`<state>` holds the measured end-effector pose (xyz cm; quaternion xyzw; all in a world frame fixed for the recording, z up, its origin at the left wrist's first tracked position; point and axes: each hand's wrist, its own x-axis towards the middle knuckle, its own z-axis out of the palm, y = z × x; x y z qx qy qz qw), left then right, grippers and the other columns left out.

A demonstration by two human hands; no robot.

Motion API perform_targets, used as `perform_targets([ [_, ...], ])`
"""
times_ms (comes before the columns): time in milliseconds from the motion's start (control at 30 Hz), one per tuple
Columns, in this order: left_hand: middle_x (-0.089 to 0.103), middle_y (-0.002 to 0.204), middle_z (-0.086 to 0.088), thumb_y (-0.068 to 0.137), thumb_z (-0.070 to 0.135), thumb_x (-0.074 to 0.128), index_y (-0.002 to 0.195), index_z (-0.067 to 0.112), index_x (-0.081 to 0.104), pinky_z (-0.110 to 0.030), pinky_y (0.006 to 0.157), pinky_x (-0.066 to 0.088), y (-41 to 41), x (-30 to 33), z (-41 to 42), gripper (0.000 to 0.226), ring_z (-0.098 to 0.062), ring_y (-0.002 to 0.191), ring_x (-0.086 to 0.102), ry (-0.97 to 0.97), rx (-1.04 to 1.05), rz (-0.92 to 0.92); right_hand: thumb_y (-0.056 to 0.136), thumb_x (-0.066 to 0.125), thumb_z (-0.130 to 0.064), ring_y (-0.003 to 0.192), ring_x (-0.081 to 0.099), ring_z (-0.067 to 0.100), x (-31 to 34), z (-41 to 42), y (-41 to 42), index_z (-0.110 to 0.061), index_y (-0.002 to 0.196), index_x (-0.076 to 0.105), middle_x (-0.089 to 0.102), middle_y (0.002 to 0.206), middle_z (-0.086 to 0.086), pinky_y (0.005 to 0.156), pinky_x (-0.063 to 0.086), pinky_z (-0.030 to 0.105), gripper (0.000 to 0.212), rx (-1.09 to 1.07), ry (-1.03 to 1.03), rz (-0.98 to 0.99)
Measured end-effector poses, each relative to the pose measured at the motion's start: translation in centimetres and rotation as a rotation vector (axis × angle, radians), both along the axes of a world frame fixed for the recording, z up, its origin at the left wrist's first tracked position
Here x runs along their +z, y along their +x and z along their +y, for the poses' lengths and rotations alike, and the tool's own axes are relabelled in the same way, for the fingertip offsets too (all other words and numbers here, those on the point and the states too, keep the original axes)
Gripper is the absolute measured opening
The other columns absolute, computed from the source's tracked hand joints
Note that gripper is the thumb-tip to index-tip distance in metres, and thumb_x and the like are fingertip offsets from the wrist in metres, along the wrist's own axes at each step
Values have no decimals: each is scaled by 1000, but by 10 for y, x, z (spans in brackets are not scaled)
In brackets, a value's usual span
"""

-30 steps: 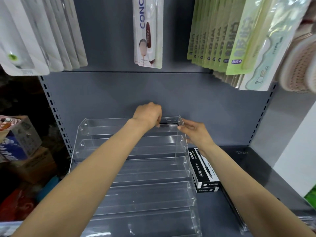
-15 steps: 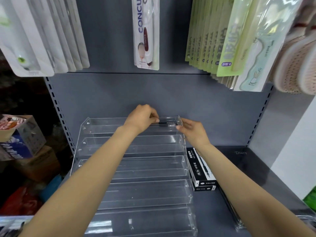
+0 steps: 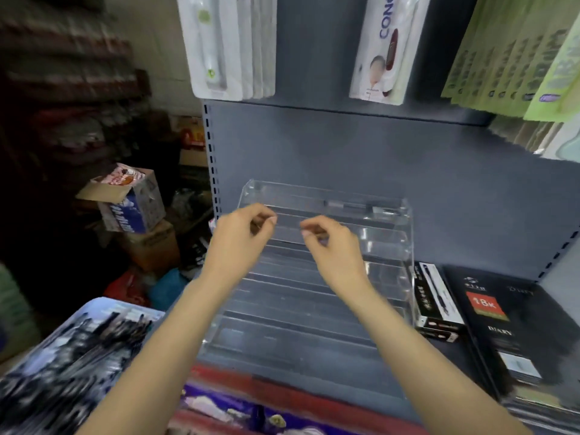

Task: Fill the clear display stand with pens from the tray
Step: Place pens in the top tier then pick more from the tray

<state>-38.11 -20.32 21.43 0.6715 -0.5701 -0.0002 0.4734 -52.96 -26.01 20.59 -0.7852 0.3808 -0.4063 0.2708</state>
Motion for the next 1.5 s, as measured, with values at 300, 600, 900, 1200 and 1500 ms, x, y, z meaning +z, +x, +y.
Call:
perform_targets([
  [300,69,72,0,88,21,60,86,20,69,-36,68,52,172,-65,113,9,-21,75,65,200,253,42,92,52,-11,86,59,10,-35,91,180,-12,103,67,68,103,1,71,42,10,19,288,75,75],
  [600,71,90,-6,89,20,55,88,19,68,-28,66,39,330,-151,186,13,-27,85,64,600,244,113,95,48,-12,106,60,21,-128,146,340,-9,114,62,62,119,7,86,46,27,24,311,327,380],
  [900,51,136,-8,96,21,46,130,13,51,-25,89,35,372,-217,194,35,-25,119,51,854,43,17,97,48,-16,136,33,28,-225,133,375,-15,145,31,29,151,8,109,32,40,52,156,417,707],
  [1200,48,129,-2,90,38,57,114,17,61,-38,103,34,365,-254,172,33,-23,124,39,859,-55,-177,97,49,-18,143,19,22,-255,137,372,-17,147,28,21,156,2,118,20,36,54,126,419,640],
  [1500,49,120,-12,79,43,68,70,12,63,-44,98,35,357,-244,147,32,-29,120,41,1089,47,-117,95,54,-22,137,28,25,-264,138,369,-15,143,34,31,149,5,114,27,37,53,58,422,566],
])
